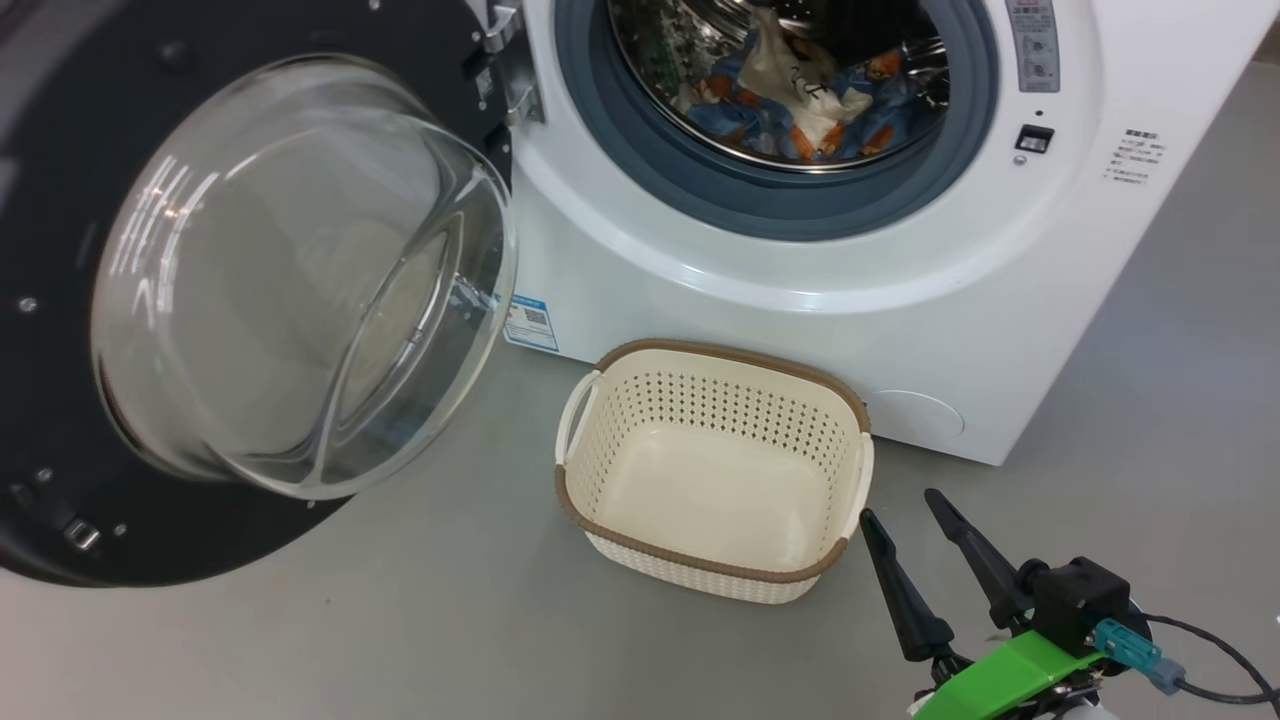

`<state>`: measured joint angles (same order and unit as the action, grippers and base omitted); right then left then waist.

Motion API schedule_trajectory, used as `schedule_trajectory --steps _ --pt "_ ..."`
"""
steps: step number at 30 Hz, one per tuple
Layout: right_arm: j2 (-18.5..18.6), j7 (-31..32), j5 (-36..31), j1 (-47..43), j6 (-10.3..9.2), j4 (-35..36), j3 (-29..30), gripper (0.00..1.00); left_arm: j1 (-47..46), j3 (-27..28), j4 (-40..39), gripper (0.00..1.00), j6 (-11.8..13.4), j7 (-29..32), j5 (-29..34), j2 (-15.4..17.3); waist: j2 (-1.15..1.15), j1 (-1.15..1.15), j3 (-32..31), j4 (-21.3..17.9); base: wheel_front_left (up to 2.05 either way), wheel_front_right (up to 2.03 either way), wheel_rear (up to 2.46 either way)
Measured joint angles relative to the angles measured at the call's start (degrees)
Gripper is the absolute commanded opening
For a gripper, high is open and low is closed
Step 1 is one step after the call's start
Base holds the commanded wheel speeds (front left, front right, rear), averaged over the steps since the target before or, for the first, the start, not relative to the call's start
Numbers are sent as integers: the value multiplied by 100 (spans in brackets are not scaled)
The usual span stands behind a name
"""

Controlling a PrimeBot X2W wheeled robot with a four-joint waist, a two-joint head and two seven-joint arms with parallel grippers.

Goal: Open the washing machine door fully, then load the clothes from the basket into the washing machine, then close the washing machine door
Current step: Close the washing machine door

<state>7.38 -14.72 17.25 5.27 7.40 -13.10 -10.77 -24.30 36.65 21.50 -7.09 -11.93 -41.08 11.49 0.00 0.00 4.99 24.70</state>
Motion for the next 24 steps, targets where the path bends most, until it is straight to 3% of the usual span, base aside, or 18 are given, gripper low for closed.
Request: schedule_trajectory --steps 11,16,24 --pt "53 0 5 81 0 -16 -42 100 -298 151 976 0 0 1400 -2061 937 0 0 73 -321 0 0 0" --pt "134 0 7 81 -1 -8 -19 100 -298 151 1026 0 0 2001 -2897 1111 0 0 137 -436 0 0 0" --pt "152 4 19 82 0 5 -45 100 -329 253 1571 0 0 2741 -3595 1255 0 0 207 -506 0 0 0"
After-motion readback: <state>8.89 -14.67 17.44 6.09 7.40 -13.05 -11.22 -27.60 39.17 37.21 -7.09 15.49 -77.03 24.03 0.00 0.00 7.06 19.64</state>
